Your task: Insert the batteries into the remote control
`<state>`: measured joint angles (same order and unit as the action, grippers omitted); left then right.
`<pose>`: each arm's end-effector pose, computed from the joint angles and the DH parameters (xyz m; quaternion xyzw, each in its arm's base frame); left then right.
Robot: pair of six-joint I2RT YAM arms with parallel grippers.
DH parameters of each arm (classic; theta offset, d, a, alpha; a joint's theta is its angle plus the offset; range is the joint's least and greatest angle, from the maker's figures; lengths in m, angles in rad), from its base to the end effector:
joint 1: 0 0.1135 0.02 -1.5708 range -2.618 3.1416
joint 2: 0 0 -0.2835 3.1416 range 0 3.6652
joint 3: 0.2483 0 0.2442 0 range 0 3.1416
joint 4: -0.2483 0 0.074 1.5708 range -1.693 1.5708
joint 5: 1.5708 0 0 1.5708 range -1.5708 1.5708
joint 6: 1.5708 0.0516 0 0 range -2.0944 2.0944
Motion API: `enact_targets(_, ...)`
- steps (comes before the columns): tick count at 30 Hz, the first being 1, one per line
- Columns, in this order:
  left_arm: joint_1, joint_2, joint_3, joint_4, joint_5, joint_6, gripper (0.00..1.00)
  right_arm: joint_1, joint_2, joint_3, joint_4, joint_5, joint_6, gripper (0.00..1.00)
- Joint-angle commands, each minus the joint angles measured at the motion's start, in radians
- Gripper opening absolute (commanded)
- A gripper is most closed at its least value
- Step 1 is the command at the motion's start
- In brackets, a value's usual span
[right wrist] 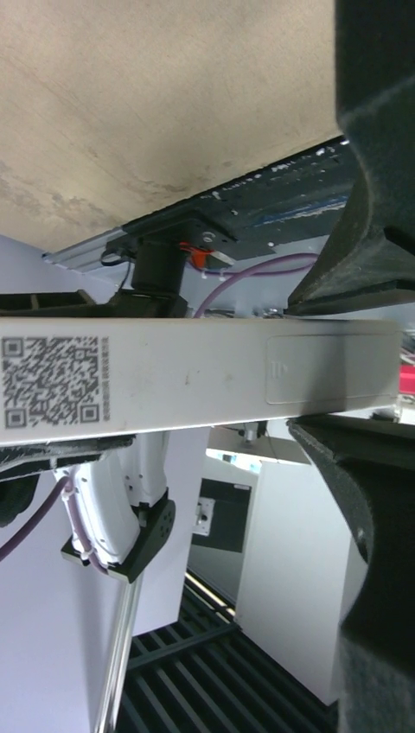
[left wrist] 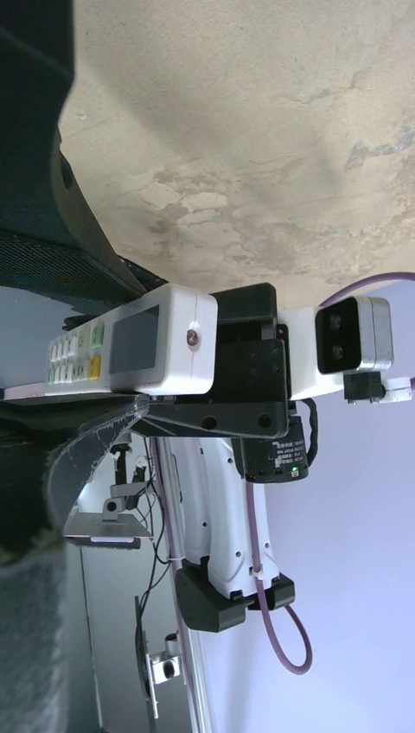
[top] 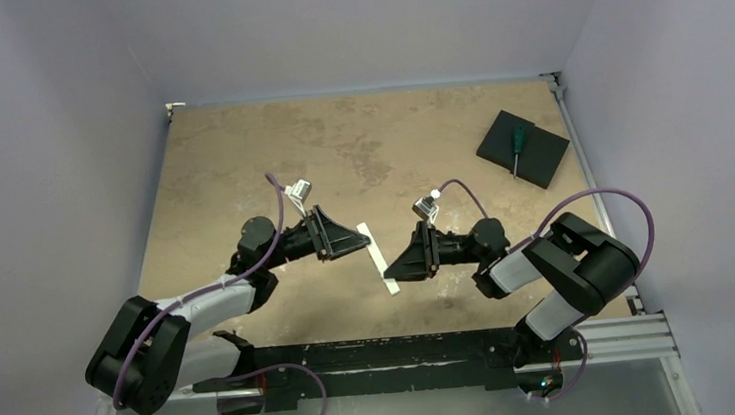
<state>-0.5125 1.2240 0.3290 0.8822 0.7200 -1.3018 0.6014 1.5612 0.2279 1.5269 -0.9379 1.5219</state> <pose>0.1849 -0.1431 0.2315 -0.0276 0.7100 -0.6724 0.2076 0.1693 0.1666 0.2011 -0.0609 0.6629 0.7414 0.0850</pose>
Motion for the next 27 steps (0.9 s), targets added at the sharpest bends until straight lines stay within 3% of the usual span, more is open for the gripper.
enact_targets(1, -0.001, -0.031, 0.009, 0.093, 0.013, -0.004, 0.00, 0.003, -0.024, -0.011, 0.298, -0.004, -0.014, 0.55)
enact_targets(7, -0.001, -0.055, 0.018, 0.060, 0.004, 0.008, 0.00, 0.003, -0.027, -0.020, 0.297, -0.013, -0.022, 0.64)
enact_targets(9, -0.001, -0.063, 0.025, 0.037, 0.004, 0.020, 0.00, 0.003, -0.024, -0.025, 0.299, -0.014, -0.025, 0.96)
enact_targets(14, -0.001, -0.087, 0.053, -0.083, -0.001, 0.088, 0.00, 0.003, -0.026, -0.030, 0.294, -0.024, -0.030, 0.99)
enact_targets(19, -0.001, -0.115, 0.107, -0.305, -0.034, 0.207, 0.00, 0.002, -0.061, -0.018, 0.205, -0.030, -0.074, 0.99)
enact_targets(23, -0.001, -0.132, 0.164, -0.475, -0.059, 0.295, 0.00, 0.001, -0.145, 0.009, -0.037, -0.023, -0.199, 0.99)
enact_targets(25, -0.001, -0.138, 0.188, -0.544, -0.070, 0.339, 0.00, 0.001, -0.225, 0.034, -0.253, 0.004, -0.318, 0.99)
enact_targets(27, -0.001, -0.146, 0.208, -0.605, -0.084, 0.378, 0.00, 0.002, -0.325, 0.085, -0.574, 0.060, -0.499, 0.99)
